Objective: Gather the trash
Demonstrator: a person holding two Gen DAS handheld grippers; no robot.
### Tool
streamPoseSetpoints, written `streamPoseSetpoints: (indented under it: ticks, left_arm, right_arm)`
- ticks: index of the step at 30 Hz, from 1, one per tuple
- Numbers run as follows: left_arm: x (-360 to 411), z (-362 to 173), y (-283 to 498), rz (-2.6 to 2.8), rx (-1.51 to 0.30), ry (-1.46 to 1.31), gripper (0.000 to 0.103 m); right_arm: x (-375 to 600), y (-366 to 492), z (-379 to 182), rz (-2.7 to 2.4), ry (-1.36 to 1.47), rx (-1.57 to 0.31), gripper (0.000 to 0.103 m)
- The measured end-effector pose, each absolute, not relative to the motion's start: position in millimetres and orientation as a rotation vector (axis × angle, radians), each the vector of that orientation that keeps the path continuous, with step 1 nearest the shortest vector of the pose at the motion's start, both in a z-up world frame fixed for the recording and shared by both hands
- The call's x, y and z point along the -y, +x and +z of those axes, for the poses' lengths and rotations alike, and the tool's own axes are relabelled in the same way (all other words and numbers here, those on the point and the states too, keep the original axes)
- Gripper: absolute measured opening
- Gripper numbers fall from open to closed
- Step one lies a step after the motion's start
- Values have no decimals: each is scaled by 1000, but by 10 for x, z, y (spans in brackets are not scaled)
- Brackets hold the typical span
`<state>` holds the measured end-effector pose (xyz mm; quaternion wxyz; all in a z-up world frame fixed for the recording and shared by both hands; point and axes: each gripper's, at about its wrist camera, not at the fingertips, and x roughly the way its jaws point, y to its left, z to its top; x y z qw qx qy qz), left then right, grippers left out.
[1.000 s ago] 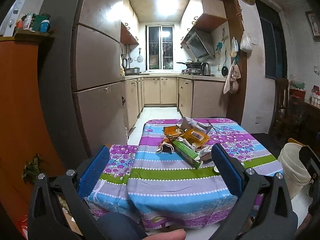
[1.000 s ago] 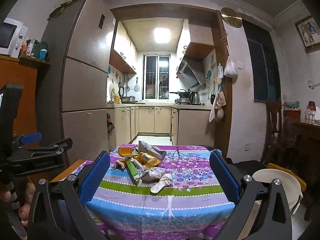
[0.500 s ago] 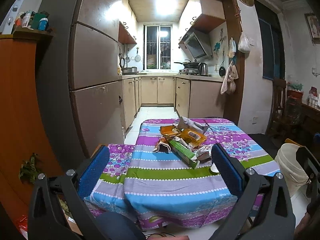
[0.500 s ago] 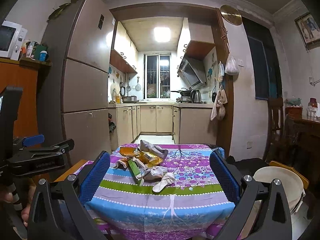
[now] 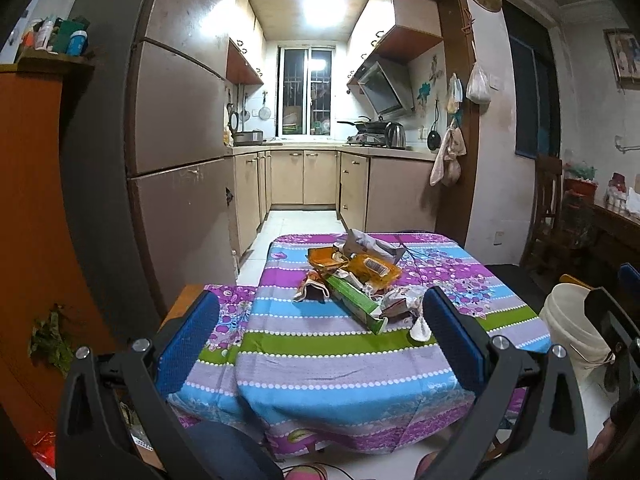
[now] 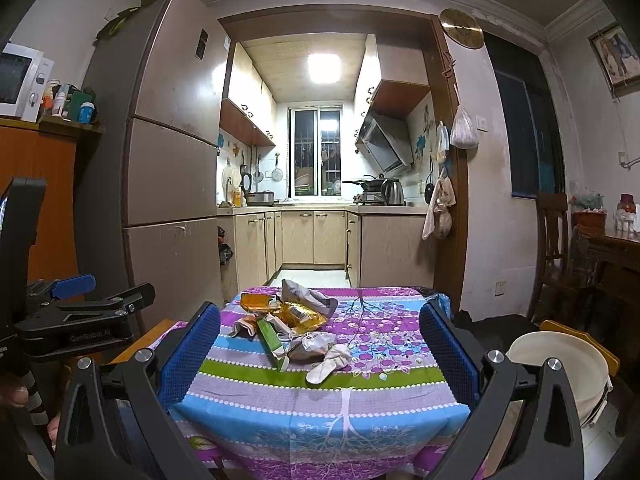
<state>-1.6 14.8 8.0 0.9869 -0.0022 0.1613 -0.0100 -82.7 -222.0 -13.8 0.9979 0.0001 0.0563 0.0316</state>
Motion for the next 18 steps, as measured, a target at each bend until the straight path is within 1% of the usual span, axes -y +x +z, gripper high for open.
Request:
streamPoseSetpoints:
  ticks: [18]
  left_arm:
    - [-167,20,68,-21,-353,-11,98]
  right_arm:
    - [2202,-762,-178,74,-7,-131,99]
